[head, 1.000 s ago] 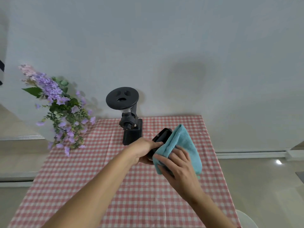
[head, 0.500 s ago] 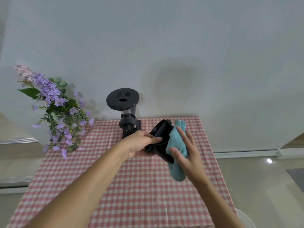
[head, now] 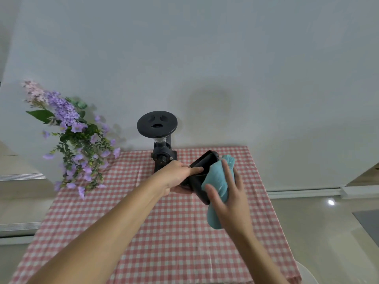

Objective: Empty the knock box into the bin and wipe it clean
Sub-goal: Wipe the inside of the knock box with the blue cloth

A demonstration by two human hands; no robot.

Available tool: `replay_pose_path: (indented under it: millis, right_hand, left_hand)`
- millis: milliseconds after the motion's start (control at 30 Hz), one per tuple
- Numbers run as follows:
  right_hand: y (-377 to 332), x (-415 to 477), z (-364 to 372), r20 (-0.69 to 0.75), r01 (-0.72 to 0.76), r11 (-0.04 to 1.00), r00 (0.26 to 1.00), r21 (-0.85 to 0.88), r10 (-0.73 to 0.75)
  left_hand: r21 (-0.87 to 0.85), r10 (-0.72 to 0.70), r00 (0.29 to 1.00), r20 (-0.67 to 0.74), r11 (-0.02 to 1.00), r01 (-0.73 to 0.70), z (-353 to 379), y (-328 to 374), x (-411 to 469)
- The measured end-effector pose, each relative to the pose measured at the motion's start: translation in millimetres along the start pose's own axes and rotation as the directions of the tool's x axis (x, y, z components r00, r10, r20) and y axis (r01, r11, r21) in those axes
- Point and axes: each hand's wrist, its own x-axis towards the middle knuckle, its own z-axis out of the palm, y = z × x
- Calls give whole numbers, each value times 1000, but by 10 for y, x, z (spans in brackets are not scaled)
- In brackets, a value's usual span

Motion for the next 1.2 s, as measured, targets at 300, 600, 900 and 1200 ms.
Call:
replay_pose_path:
  millis: [300,600,900,1200]
  right_hand:
    - [111,-71,-168,127,-203,751,979,629,158]
    - [277,117,-669,395,-489,605,871,629,293]
    - [-118,545,-1202,688,-163,987,716,3,116]
    - [-472,604,-969,885,400,890,465,-220,10]
  left_hand:
    - [242,179,967,180,945,-220,-60,74,-186]
    - [498,169,865,473,759,-420,25,306,-485]
    - [670,47,862,504,609,-425,40,266,-591]
    - [748,-29,830,557,453,-485,304,173,-647]
